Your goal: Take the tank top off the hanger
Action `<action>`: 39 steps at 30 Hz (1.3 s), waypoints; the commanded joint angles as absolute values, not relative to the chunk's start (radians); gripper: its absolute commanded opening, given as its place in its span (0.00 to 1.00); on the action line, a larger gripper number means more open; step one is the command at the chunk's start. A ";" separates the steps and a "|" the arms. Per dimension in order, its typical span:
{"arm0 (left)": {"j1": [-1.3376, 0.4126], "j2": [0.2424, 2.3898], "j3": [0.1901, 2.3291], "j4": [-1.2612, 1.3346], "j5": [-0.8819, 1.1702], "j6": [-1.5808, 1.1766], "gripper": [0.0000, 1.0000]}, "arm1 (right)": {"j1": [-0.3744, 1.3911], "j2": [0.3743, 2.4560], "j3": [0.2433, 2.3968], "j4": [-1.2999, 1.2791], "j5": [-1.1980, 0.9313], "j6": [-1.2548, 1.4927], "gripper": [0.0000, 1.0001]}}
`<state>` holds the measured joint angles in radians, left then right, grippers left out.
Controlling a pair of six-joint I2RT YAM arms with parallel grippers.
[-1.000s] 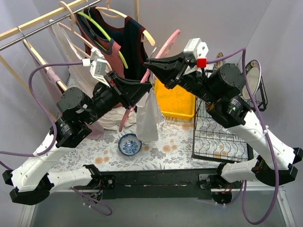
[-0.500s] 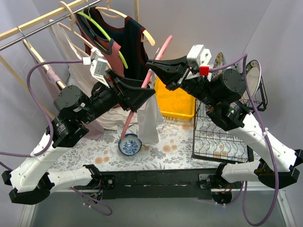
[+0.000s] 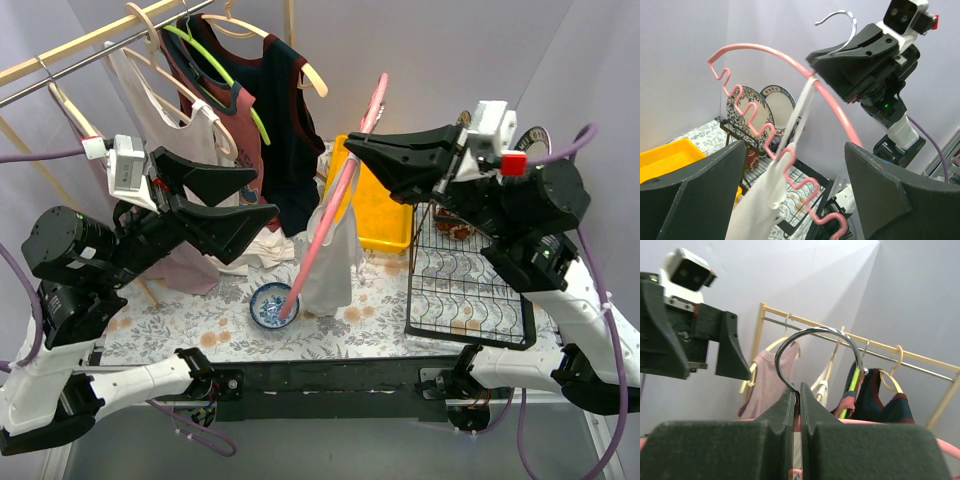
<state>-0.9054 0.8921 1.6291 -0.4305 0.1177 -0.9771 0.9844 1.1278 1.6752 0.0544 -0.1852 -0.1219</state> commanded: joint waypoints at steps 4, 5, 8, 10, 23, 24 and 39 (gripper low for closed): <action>-0.908 0.997 1.696 -0.477 0.322 -0.913 0.71 | 0.985 1.048 1.692 0.104 -0.340 -0.045 0.01; -0.908 1.032 1.712 -0.477 0.354 -0.916 0.70 | 0.985 1.042 1.686 0.106 -0.345 -0.038 0.01; -0.908 1.084 1.761 -0.483 0.452 -0.930 0.67 | 0.985 1.026 1.657 0.113 -0.353 -0.026 0.01; -0.908 1.112 1.764 -0.457 0.498 -0.940 0.65 | 0.985 1.023 1.646 0.120 -0.356 -0.015 0.01; -0.908 1.126 1.684 -0.379 0.543 -0.968 0.30 | 0.985 1.029 1.602 0.144 -0.342 -0.008 0.01; -0.908 1.126 1.687 -0.382 0.526 -0.968 0.21 | 0.985 1.028 1.598 0.144 -0.338 -0.008 0.01; -0.908 1.083 1.815 -0.466 0.344 -0.991 0.00 | 0.985 0.982 1.522 0.068 -0.126 -0.152 0.01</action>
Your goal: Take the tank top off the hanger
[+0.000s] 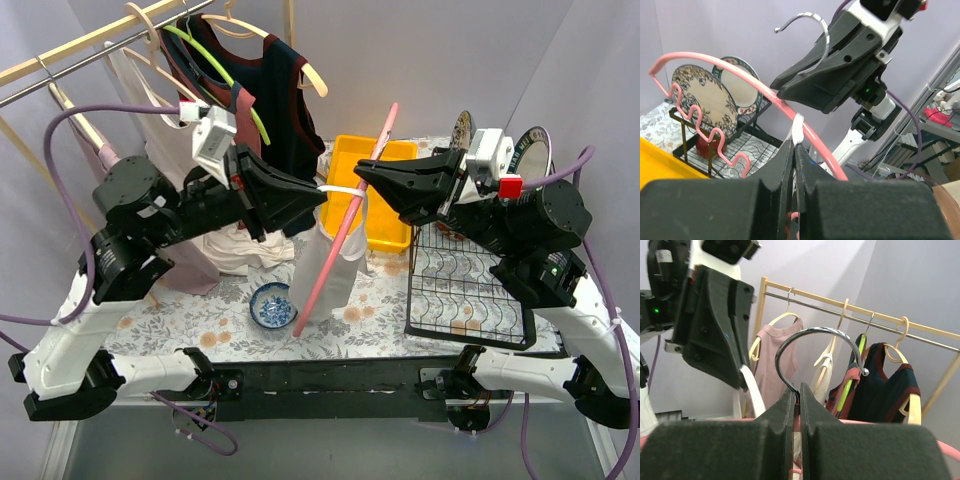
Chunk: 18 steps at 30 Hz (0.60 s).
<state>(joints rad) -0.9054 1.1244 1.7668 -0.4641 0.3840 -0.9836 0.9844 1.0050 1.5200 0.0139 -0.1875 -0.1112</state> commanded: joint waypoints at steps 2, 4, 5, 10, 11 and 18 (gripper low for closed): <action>-0.908 1.078 1.816 -0.479 0.347 -0.988 0.00 | 0.985 0.985 1.526 0.061 -0.100 -0.153 0.01; -0.907 1.074 1.810 -0.480 0.360 -0.985 0.00 | 0.983 0.997 1.540 0.052 -0.062 -0.155 0.01; -0.908 1.069 1.806 -0.477 0.400 -0.985 0.00 | 0.985 1.005 1.552 0.034 -0.049 -0.156 0.01; -0.907 1.052 1.766 -0.457 0.529 -0.977 0.00 | 0.985 1.065 1.626 0.002 0.076 -0.158 0.01; -0.908 1.037 1.760 -0.460 0.531 -0.974 0.00 | 0.985 1.074 1.637 0.002 0.106 -0.158 0.01; -0.908 0.967 1.735 -0.550 0.296 -0.953 0.00 | 0.983 1.138 1.700 0.063 0.453 -0.268 0.01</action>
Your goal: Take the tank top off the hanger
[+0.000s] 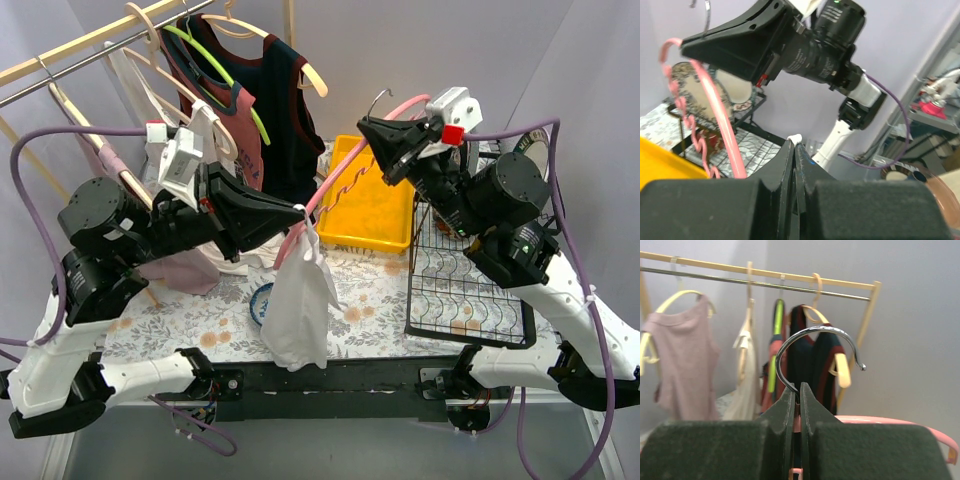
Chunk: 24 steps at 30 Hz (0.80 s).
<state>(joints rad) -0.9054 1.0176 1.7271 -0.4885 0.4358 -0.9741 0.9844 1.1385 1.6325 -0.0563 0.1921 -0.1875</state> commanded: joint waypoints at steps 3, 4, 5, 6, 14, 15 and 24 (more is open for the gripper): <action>-0.908 0.944 1.738 -0.577 0.143 -0.948 0.00 | 0.983 1.143 1.718 0.110 0.558 -0.276 0.01; -0.908 0.936 1.732 -0.575 0.094 -0.948 0.00 | 0.983 1.143 1.720 0.130 0.564 -0.281 0.01; -0.908 0.927 1.723 -0.571 0.069 -0.948 0.00 | 0.983 1.137 1.718 0.138 0.566 -0.282 0.01; -0.908 0.922 1.723 -0.563 0.048 -0.948 0.00 | 0.983 1.134 1.720 0.141 0.560 -0.282 0.01; -0.907 0.973 1.789 -0.581 -0.179 -0.904 0.00 | 0.982 1.042 1.675 0.124 0.479 -0.293 0.01; -0.908 0.974 1.781 -0.574 -0.170 -0.894 0.00 | 0.983 1.028 1.646 0.130 0.480 -0.282 0.01; -0.908 1.121 1.867 -0.506 -0.087 -0.891 0.00 | 0.983 1.049 1.832 -0.026 0.515 -0.247 0.01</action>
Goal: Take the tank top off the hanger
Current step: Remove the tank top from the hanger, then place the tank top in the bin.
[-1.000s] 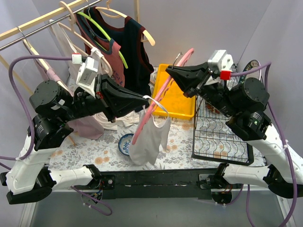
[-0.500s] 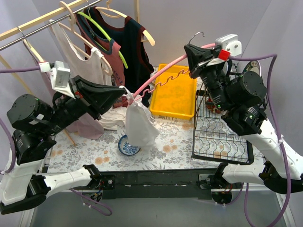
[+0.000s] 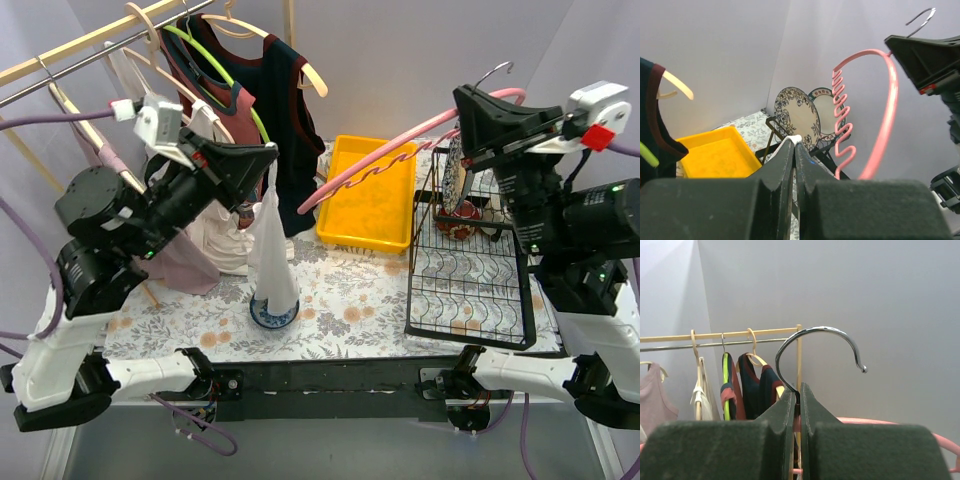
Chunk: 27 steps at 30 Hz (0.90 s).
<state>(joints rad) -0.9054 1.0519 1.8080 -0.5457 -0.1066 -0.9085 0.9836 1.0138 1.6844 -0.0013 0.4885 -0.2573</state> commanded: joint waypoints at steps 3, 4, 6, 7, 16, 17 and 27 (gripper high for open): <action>-0.908 1.163 1.870 -0.431 -0.057 -0.903 0.00 | 0.983 1.066 1.853 -0.067 0.433 -0.247 0.01; -0.908 1.178 1.891 -0.405 -0.052 -0.908 0.00 | 0.983 1.046 1.839 -0.063 0.389 -0.247 0.01; -0.907 1.229 1.914 -0.377 -0.048 -0.911 0.00 | 0.983 1.023 1.816 -0.046 0.244 -0.244 0.01; -0.908 1.244 1.940 -0.344 -0.049 -0.911 0.00 | 0.983 1.005 1.803 -0.041 0.198 -0.233 0.01; -0.908 1.394 1.960 -0.048 -0.214 -0.910 0.00 | 0.983 0.843 1.573 0.159 -0.158 -0.290 0.01; -0.907 1.413 1.971 -0.034 -0.225 -0.910 0.00 | 0.983 0.827 1.530 0.179 -0.156 -0.294 0.01; -0.876 1.747 2.195 0.035 -0.372 -0.870 0.00 | 0.983 0.781 1.534 0.153 -0.216 -0.302 0.01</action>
